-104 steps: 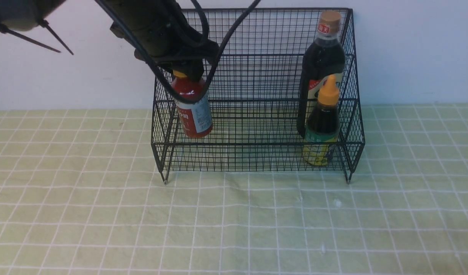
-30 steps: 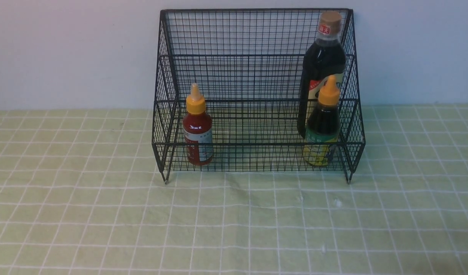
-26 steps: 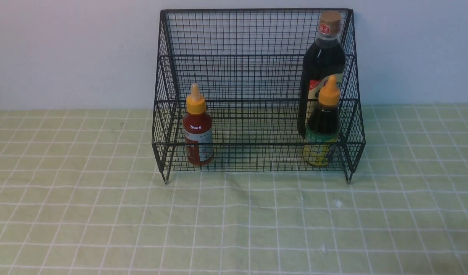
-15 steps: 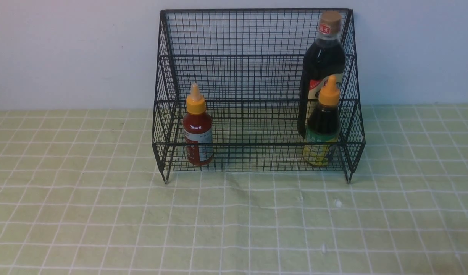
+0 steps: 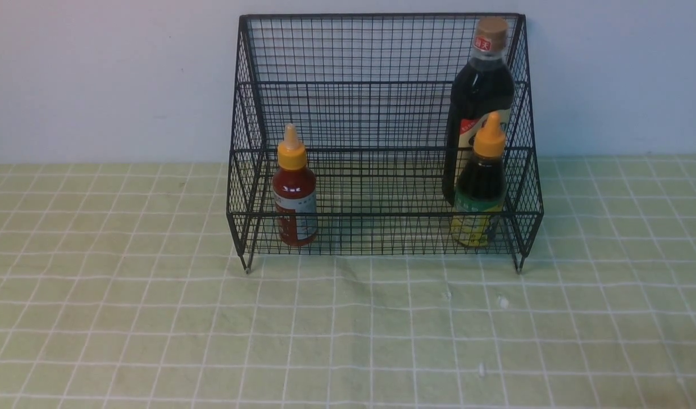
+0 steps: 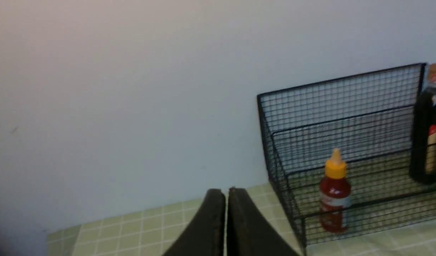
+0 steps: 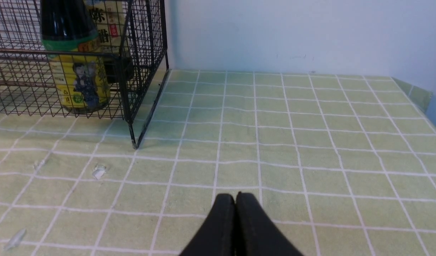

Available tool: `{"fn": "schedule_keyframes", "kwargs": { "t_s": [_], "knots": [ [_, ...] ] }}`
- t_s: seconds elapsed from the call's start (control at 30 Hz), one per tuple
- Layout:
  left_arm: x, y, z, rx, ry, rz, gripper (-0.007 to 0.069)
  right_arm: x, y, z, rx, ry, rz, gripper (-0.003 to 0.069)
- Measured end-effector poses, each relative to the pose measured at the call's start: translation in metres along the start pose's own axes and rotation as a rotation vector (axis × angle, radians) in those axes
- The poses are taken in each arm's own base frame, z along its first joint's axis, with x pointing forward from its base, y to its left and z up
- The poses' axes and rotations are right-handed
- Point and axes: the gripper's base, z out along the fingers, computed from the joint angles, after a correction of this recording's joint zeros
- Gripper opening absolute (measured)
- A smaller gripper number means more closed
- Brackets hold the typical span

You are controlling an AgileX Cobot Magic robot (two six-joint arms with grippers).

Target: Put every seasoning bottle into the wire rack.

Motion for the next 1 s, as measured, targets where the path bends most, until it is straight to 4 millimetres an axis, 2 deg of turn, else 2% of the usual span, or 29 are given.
{"fn": "schedule_keyframes", "kwargs": {
  "t_s": [0.03, 0.07, 0.13, 0.17, 0.23, 0.3, 0.33, 0.43, 0.47, 1.0],
  "knots": [
    [0.011, -0.002, 0.004, -0.019, -0.002, 0.006, -0.0006, 0.000, 0.000, 0.000, 0.000, 0.000, 0.000, -0.0015],
    [0.040, -0.008, 0.014, -0.038, 0.023, 0.014, -0.0006, 0.000, 0.000, 0.000, 0.000, 0.000, 0.000, -0.0015],
    [0.062, -0.012, 0.020, -0.048, 0.034, 0.006, -0.0006, 0.000, 0.000, 0.000, 0.000, 0.000, 0.000, -0.0015],
    [0.091, -0.017, 0.029, -0.055, 0.039, -0.016, -0.0006, 0.000, 0.000, 0.000, 0.000, 0.000, 0.000, -0.0015],
    [0.133, -0.025, 0.039, -0.061, 0.053, -0.054, -0.0006, 0.000, 0.000, 0.000, 0.000, 0.000, 0.000, -0.0015],
    [0.160, -0.029, 0.047, -0.063, 0.081, -0.064, -0.0006, 0.000, 0.000, 0.000, 0.000, 0.000, 0.000, -0.0015],
    [0.182, -0.032, 0.053, -0.062, 0.109, -0.067, -0.0006, 0.000, 0.000, 0.000, 0.000, 0.000, 0.000, -0.0015],
    [0.231, -0.040, 0.066, -0.047, 0.211, -0.069, -0.0006, 0.000, 0.000, 0.000, 0.000, -0.001, 0.000, -0.0015],
    [0.236, -0.040, 0.068, -0.044, 0.220, -0.072, -0.0006, 0.000, 0.000, 0.000, 0.000, -0.002, 0.000, -0.0015],
    [0.234, -0.041, 0.069, -0.037, 0.174, -0.101, -0.0006, 0.000, 0.000, 0.000, 0.000, -0.003, -0.001, -0.0015]
  ]
}}
